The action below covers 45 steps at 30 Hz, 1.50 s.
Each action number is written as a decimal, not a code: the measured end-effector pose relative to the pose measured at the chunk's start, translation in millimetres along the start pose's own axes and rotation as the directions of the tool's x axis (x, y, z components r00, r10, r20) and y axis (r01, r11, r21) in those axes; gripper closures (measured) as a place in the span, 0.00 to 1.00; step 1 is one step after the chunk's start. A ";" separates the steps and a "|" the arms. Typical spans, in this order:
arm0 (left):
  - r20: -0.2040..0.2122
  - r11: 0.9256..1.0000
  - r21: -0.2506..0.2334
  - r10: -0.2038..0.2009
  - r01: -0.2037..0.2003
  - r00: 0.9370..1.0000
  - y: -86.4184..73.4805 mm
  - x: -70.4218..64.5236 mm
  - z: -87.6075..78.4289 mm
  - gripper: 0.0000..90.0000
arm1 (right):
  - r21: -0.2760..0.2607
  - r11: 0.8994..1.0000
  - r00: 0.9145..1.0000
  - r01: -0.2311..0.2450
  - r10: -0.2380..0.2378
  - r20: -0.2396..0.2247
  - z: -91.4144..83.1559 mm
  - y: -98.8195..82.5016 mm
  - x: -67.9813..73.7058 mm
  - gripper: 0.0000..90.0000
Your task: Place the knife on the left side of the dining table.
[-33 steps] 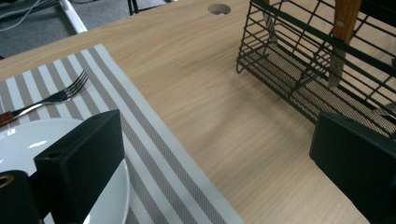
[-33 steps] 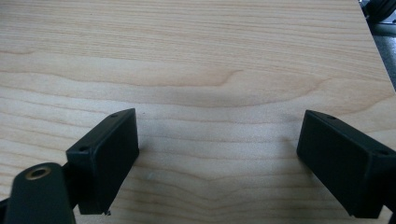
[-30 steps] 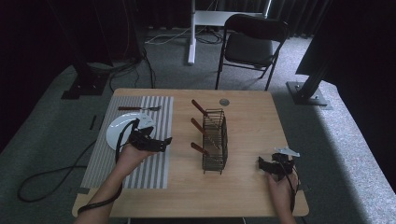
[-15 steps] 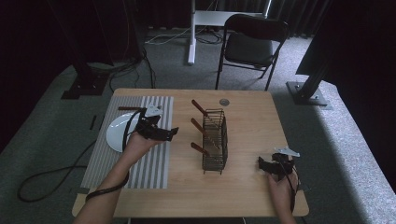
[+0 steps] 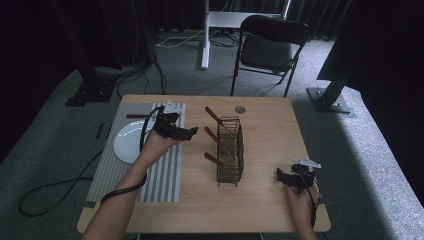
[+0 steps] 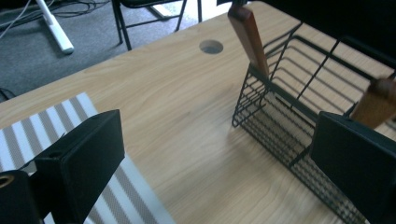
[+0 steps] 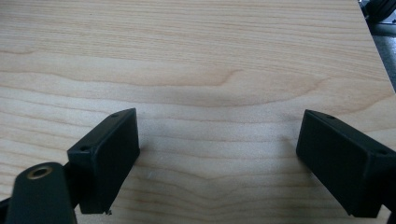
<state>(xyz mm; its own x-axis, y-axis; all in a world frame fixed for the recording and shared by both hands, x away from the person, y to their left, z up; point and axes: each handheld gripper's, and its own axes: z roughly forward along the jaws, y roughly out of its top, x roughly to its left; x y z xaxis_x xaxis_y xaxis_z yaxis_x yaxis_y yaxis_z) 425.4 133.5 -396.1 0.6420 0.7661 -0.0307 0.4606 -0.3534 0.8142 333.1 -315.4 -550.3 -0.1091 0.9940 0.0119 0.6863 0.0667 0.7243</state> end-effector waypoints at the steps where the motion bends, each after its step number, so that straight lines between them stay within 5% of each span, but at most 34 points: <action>1: 0.000 1.000 0.000 0.000 0.000 1.000 0.0 0.0 0.0 0.04 | 0.000 1.000 1.000 0.000 0.000 0.000 0.0 0.0 0.0 0.14; 7: 0.016 1.000 -0.027 -0.016 0.016 1.000 12.0 0.2 7.1 0.05 | 0.000 1.000 1.000 0.000 0.000 0.000 0.0 0.0 0.0 0.14; 23: 0.041 1.000 0.011 -0.001 0.001 0.999 42.1 -7.0 39.3 0.07 | -0.001 1.000 1.000 0.000 0.000 0.000 -0.4 -0.3 0.0 0.14; 34: 0.081 0.999 0.034 -0.034 0.031 0.996 47.7 -4.3 61.5 0.29 | -0.002 1.000 1.000 -0.001 0.001 0.001 -0.5 -0.5 0.0 0.15; 41: 0.158 0.996 0.032 -0.086 0.082 0.984 46.2 -3.5 68.5 0.55 | -0.002 1.000 1.000 -0.001 0.001 0.001 -0.6 -0.5 0.0 0.15; 43: 0.208 0.991 0.025 -0.135 0.133 0.969 44.9 -0.9 69.0 0.62 | -0.002 1.000 1.000 -0.001 0.001 0.001 -0.6 -0.5 0.0 0.15; 45: 0.207 0.990 0.024 -0.143 0.141 0.968 44.5 -1.1 69.6 0.66 | -0.003 1.000 1.000 -0.001 0.001 0.002 -0.7 -0.6 0.0 0.15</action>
<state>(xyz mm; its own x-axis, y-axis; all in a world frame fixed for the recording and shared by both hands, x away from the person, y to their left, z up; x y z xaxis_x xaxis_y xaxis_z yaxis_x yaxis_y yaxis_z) 487.9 79.6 -400.1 0.6823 0.6809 -0.2663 0.5611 -0.2542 0.7878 332.1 -315.5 -550.2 -0.1076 0.9941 0.0113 0.6844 0.0658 0.7261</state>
